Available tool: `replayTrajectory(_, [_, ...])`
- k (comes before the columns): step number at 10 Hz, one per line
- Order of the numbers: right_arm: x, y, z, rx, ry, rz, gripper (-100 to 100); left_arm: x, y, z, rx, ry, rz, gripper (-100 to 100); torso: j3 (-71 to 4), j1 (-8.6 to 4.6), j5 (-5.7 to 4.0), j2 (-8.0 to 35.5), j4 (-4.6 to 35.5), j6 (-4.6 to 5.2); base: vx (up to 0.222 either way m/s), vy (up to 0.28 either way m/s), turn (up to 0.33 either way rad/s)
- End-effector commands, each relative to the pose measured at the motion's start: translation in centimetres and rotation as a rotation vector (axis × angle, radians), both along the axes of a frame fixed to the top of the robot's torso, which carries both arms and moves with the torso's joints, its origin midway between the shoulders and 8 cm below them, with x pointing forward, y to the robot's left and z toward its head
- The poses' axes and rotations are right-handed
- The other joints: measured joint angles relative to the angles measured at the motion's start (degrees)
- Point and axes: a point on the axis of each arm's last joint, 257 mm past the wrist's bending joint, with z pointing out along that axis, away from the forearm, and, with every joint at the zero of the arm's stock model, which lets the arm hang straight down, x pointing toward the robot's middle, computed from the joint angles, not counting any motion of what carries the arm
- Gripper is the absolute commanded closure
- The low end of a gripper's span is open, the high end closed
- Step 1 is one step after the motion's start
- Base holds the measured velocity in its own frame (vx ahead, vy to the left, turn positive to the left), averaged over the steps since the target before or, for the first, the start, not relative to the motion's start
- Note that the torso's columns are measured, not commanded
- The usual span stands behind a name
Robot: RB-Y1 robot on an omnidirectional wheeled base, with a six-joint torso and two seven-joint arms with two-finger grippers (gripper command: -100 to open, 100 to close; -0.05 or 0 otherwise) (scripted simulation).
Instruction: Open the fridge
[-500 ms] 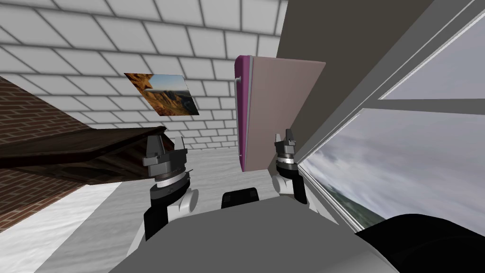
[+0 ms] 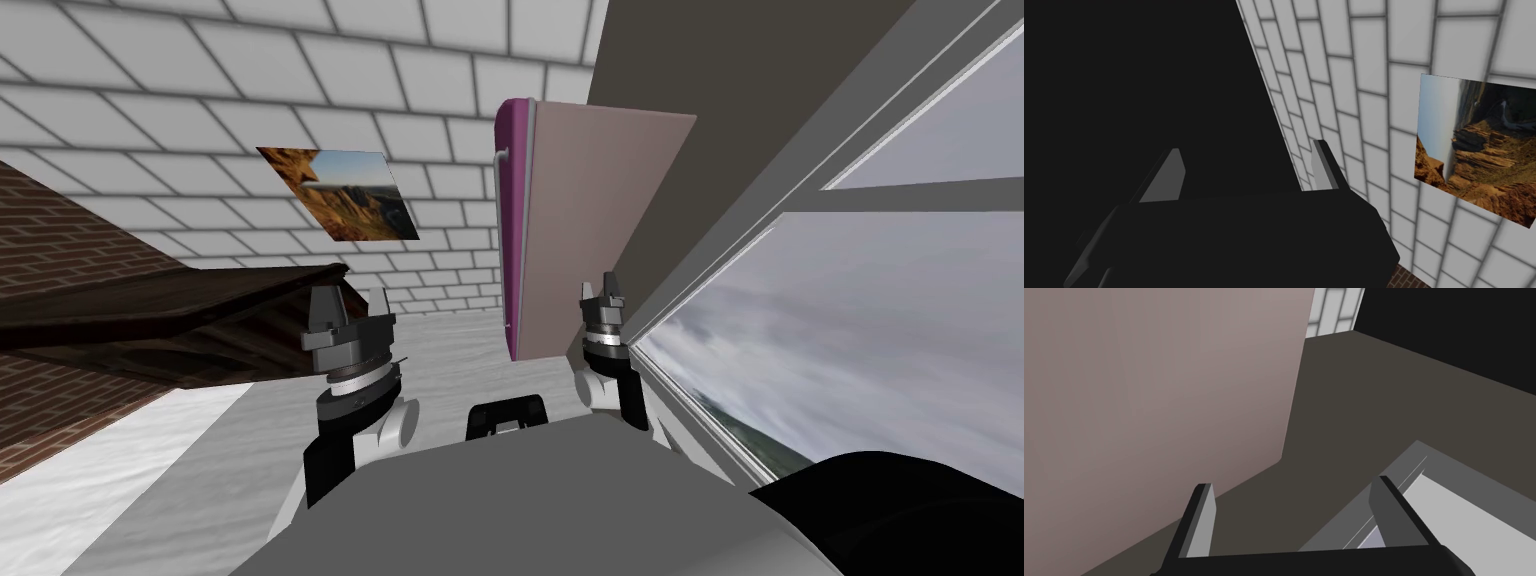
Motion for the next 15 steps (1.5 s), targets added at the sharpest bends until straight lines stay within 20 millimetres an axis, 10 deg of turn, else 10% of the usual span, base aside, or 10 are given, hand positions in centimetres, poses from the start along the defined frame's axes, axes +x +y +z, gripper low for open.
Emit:
replayTrajectory(1, [0.0,0.0,0.0,0.000,0.000,0.000,0,0.0,0.0,0.0,0.000,0.000,0.000,0,-8.4,0.00,0.00,4.2,4.2,0.00,0.000,0.000,0.000])
replayTrajectory(4, [0.0,0.0,0.0,0.000,0.000,0.000,0,0.0,0.0,0.0,0.000,0.000,0.000,0,-33.8,0.00,0.00,16.9,16.9,0.00,0.000,0.000,0.000])
replayTrajectory(5, [0.5,0.5,-0.4,-0.056,0.021,0.002,-100,0.0,0.0,0.0,0.000,0.000,0.000,0,-42.3,0.00,0.00,21.2,21.1,0.00,0.019,0.028,0.009])
replayTrajectory(15, [6.2,1.0,-5.0,-0.528,0.197,-0.141,-100,0.0,0.0,0.0,0.000,0.000,0.000,0,-47.6,0.05,0.02,23.9,23.8,0.00,0.034,0.098,0.011])
